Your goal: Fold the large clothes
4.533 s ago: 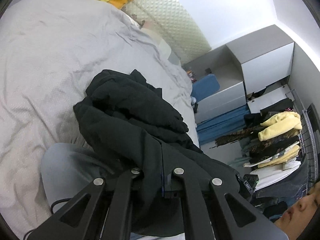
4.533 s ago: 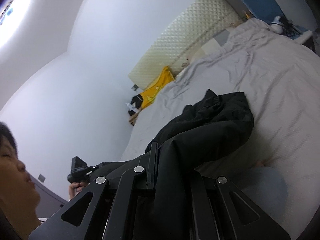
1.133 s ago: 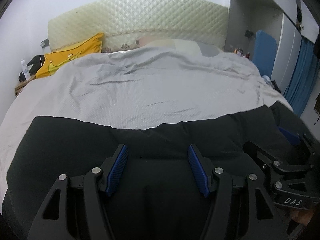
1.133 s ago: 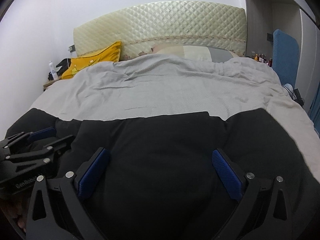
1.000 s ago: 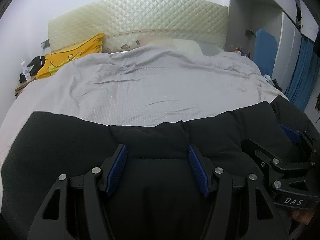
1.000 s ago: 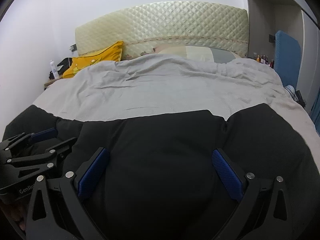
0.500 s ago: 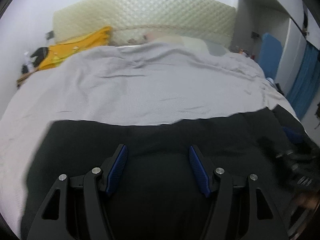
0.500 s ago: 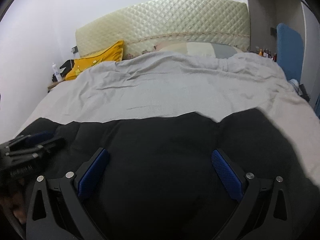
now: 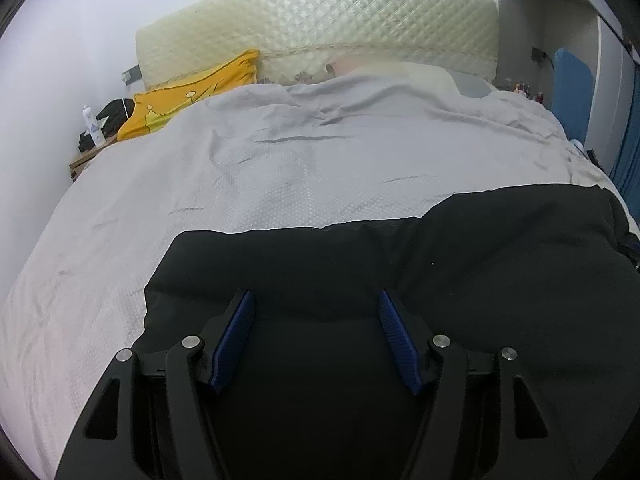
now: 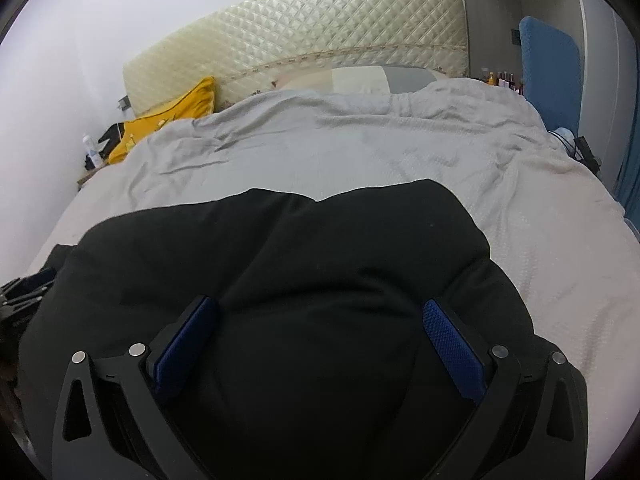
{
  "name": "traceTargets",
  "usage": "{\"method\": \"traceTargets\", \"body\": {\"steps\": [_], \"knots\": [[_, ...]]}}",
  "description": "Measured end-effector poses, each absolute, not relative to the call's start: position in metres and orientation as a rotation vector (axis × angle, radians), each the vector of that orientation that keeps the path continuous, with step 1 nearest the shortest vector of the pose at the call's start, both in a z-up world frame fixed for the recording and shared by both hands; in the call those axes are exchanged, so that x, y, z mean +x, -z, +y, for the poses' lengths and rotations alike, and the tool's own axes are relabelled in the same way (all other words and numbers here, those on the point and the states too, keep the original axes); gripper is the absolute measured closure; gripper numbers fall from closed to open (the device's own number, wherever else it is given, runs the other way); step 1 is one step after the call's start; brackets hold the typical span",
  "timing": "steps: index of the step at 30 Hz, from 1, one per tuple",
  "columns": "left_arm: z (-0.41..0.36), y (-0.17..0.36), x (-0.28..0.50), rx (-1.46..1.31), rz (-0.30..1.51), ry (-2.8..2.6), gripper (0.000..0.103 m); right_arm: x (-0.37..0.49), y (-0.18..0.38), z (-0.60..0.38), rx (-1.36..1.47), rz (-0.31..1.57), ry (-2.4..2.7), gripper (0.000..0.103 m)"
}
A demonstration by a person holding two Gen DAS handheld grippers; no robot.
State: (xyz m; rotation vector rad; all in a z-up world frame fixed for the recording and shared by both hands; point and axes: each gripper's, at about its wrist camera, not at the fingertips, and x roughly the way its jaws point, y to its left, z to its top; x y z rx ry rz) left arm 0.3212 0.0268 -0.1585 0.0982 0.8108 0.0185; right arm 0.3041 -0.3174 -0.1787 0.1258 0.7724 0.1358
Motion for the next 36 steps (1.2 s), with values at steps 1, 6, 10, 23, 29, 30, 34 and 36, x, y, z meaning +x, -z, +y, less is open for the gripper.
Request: {"method": "traceTargets", "body": {"steps": [1, 6, 10, 23, 29, 30, 34, 36], "knots": [[0.027, 0.157, 0.32, 0.095, 0.809, -0.02, 0.037, 0.303, 0.177, -0.317, 0.117, 0.772, -0.131, 0.0], [0.03, 0.133, 0.312, 0.018, 0.832, -0.011, 0.038, 0.289, 0.151, -0.315, 0.083, 0.745, -0.117, 0.0], [0.026, 0.083, 0.285, -0.02, 0.781, 0.005, 0.038, 0.265, 0.092, -0.315, 0.104, 0.66, -0.137, 0.0], [0.016, -0.111, 0.122, -0.082, 0.504, 0.167, 0.038, 0.091, -0.111, -0.312, 0.15, 0.284, -0.218, 0.0], [0.006, -0.155, 0.047, -0.055, 0.399, 0.156, 0.038, 0.013, -0.154, -0.304, 0.119, 0.154, -0.238, 0.0], [0.003, -0.158, 0.035, -0.049, 0.386, 0.156, 0.038, 0.003, -0.157, -0.302, 0.113, 0.145, -0.246, 0.0], [-0.011, -0.16, 0.001, -0.037, 0.373, 0.18, 0.038, -0.035, -0.157, -0.292, 0.082, 0.107, -0.249, 0.0], [-0.018, -0.157, -0.019, -0.021, 0.361, 0.176, 0.038, -0.048, -0.151, -0.291, 0.075, 0.106, -0.255, 0.0]]}}
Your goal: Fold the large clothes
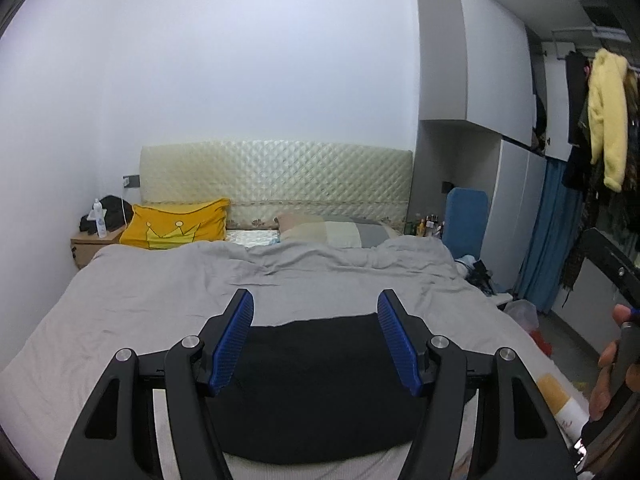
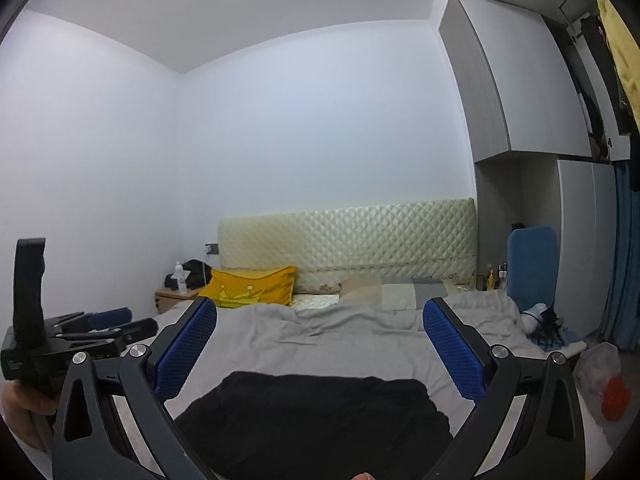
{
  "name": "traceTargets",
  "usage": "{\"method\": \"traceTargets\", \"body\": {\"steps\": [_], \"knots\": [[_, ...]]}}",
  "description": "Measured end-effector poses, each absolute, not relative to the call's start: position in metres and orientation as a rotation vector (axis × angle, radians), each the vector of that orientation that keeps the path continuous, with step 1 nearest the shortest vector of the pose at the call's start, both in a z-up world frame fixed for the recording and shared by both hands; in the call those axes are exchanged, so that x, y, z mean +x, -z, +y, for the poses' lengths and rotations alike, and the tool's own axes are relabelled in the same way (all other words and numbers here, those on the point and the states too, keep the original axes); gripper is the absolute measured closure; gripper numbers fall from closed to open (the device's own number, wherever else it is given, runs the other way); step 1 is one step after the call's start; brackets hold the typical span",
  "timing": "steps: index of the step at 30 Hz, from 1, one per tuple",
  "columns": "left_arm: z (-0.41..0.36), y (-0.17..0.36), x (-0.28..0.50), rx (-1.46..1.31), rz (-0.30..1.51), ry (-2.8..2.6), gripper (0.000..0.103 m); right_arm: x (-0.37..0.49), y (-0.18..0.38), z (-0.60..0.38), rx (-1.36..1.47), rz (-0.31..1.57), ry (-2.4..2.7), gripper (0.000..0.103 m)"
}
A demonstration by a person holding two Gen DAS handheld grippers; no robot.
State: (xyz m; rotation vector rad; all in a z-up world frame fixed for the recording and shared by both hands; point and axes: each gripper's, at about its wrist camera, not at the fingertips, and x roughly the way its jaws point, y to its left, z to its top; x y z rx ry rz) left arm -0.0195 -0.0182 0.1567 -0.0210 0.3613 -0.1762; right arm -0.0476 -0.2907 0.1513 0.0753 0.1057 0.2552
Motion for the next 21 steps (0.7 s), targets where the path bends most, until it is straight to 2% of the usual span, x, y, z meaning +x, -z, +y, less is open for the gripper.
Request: {"method": "traceTargets", "body": {"steps": [7, 21], "knots": [[-0.018, -0.138, -0.058, -0.043, 0.378, 0.174, 0.038, -0.069, -0.12, -0.29, 0.09, 0.174, -0.207, 0.0], [-0.008, -0.059, -0.051, -0.047, 0.564, 0.123, 0.038, -0.07, -0.036, -0.273, 0.069, 0.403, -0.169, 0.0]]}}
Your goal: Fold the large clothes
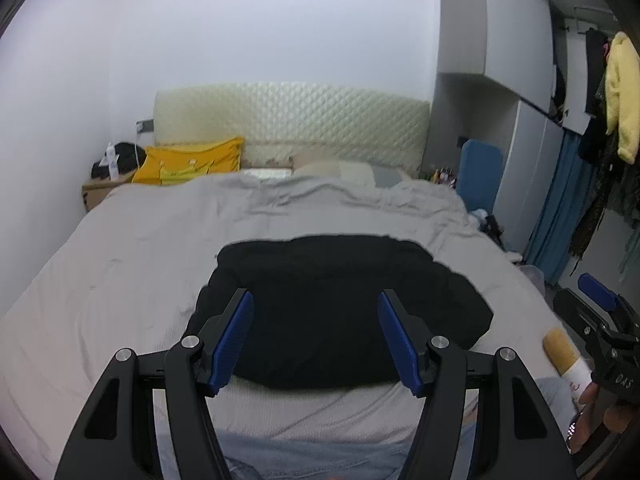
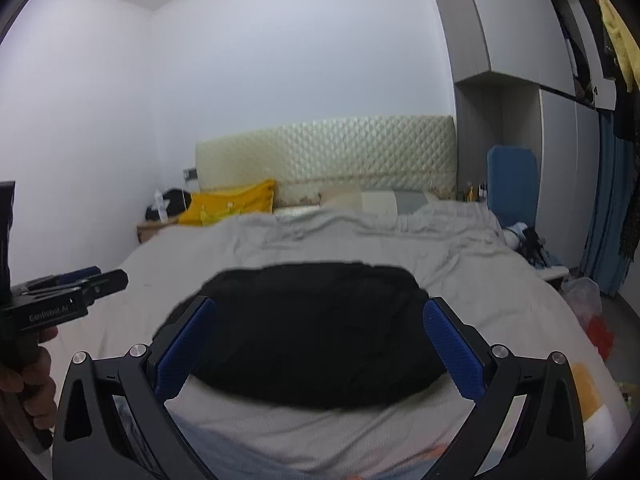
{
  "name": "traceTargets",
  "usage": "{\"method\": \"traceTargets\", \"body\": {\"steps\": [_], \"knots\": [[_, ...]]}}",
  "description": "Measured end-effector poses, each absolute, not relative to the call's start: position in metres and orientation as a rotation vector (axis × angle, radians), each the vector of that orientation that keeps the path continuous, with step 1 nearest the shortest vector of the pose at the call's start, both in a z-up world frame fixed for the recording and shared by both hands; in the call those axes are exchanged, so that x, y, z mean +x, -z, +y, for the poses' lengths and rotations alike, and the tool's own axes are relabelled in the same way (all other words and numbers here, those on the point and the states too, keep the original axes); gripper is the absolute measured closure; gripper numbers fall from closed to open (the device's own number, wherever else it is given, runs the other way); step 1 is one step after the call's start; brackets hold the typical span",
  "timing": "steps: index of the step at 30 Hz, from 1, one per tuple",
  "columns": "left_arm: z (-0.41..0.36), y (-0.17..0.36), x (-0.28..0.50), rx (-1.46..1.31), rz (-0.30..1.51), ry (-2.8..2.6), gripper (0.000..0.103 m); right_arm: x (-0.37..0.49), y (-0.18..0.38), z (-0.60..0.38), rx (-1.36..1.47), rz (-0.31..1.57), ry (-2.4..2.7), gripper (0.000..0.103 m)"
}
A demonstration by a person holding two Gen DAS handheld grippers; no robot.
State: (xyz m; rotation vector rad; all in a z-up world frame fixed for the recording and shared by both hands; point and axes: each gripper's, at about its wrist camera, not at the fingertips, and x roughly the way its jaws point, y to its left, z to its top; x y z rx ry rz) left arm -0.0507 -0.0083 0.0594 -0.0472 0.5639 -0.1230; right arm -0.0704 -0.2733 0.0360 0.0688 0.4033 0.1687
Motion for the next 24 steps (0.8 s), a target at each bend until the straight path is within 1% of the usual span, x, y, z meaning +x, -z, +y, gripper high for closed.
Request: {"method": "traceTargets", "body": {"steps": [9, 13, 24], "knots": [[-0.005, -0.024, -0.04, -0.052, 0.656, 0.092, 0.038, -0.069, -0.002, -0.265, 0.076, 0.48, -0.162, 0.0], [-0.007, -0.016, -0.036, -0.047, 0.681, 0.089, 0.038, -0.068, 0.01, -0.265, 0.08, 0.506, -0.155, 0.0], [-0.011, -0.012, -0.031, -0.056, 0.702, 0.079, 0.038, -0.066, 0.008, -0.272, 0.081, 0.505, -0.137, 0.0]]}}
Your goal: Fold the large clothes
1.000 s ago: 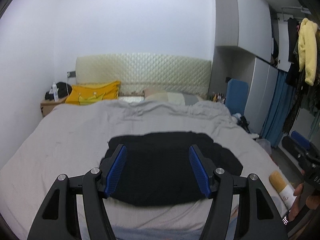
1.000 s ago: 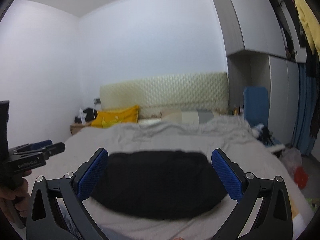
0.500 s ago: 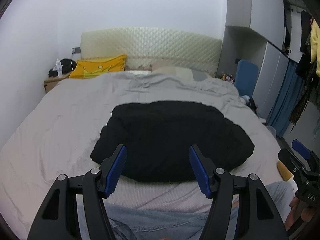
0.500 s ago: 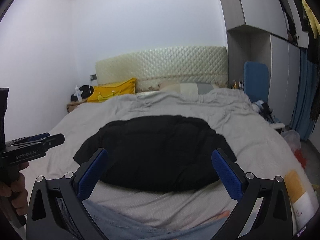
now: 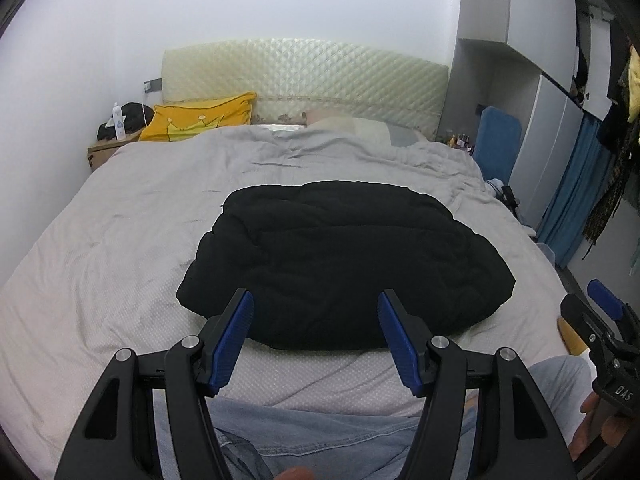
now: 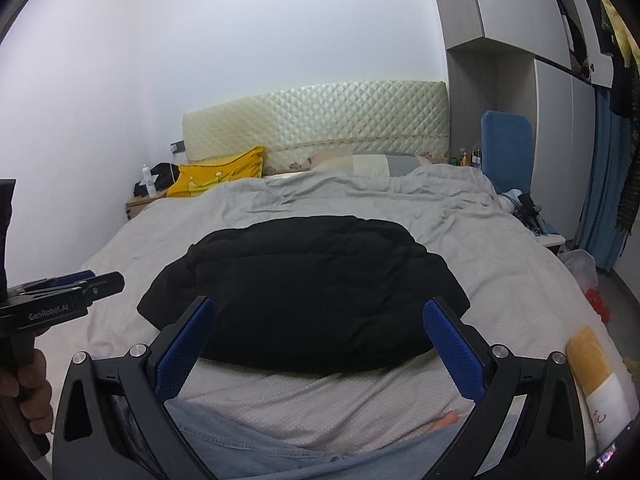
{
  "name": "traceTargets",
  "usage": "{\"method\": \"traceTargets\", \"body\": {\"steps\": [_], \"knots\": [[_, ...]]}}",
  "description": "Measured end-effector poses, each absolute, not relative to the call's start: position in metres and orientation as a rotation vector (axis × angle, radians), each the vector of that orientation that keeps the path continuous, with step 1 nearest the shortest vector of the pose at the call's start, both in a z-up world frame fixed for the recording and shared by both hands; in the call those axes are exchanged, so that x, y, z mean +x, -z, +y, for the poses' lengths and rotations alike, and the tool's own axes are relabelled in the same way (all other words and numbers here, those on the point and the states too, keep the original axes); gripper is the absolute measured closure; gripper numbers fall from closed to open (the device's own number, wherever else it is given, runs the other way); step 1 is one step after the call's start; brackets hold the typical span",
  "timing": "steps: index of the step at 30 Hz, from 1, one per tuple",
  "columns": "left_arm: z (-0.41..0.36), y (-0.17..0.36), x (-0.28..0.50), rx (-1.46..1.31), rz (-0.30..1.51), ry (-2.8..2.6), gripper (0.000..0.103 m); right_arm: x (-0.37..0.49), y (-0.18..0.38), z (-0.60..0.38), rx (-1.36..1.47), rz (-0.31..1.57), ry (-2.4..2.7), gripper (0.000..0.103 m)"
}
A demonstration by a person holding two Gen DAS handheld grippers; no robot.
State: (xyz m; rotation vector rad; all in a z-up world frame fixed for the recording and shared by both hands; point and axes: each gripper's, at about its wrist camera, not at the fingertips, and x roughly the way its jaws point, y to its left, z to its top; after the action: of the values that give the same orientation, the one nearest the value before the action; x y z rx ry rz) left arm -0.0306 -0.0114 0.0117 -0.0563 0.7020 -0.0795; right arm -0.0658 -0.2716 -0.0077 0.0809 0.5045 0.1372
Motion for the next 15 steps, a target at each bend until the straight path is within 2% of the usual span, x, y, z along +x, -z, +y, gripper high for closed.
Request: {"method": "traceTargets", "body": {"steps": [15], "knots": [[-0.0168, -0.0127, -0.0352, -0.045, 0.702, 0.071, 0.038, -0.0649, 0.0093, -0.2737, 0.076, 0.514, -0.136, 0.0]]}}
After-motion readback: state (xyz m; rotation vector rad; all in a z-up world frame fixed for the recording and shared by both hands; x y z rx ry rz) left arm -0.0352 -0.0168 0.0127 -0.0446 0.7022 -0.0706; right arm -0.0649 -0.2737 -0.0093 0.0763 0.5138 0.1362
